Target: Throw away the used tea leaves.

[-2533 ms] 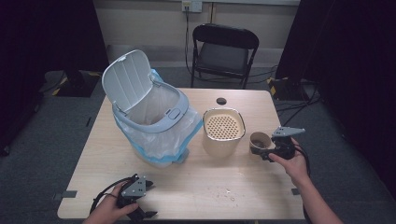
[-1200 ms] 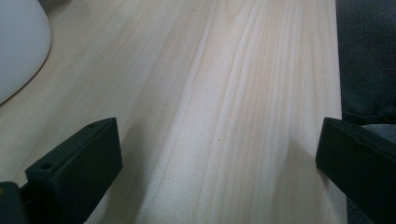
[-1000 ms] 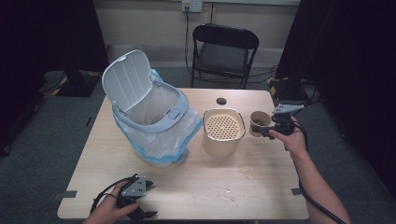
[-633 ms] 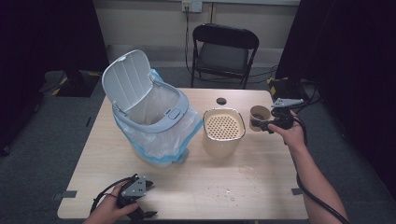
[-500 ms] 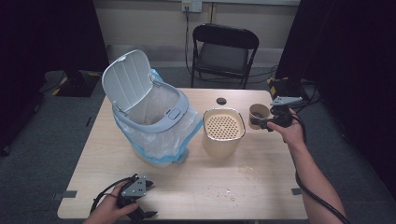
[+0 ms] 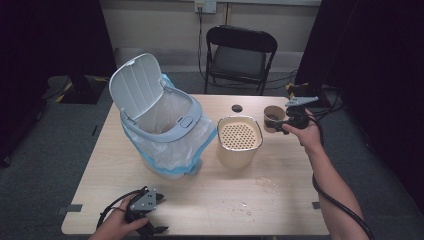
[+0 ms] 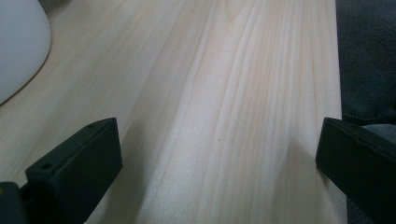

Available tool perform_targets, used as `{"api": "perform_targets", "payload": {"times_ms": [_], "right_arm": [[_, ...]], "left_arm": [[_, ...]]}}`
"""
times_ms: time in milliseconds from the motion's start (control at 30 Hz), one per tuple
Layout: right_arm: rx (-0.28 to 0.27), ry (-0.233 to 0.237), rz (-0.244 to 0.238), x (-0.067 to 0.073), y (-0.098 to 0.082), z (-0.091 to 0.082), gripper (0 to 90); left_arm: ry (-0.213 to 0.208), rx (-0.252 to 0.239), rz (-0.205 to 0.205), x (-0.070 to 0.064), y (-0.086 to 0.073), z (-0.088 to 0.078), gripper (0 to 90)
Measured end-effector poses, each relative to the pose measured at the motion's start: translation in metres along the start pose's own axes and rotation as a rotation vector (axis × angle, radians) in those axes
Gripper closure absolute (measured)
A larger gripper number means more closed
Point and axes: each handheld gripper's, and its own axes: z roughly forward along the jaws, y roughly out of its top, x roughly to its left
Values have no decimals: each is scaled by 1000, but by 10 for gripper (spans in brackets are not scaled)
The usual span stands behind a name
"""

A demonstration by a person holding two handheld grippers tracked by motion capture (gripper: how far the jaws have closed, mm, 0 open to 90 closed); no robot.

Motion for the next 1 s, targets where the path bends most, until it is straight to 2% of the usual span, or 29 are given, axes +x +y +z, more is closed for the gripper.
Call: {"api": "perform_targets", "payload": {"times_ms": [300,800,1000], "right_arm": [[1,1,-4,-4,10,10,279],[-6,1,-40,-6,30,19,280],[-5,9,-80,-7,38,24,281]], "left_arm": [[4,0,3,0,0,0,0],[-1,8,5,0,0,-1,0],[-1,8,4,0,0,-1,0]]}}
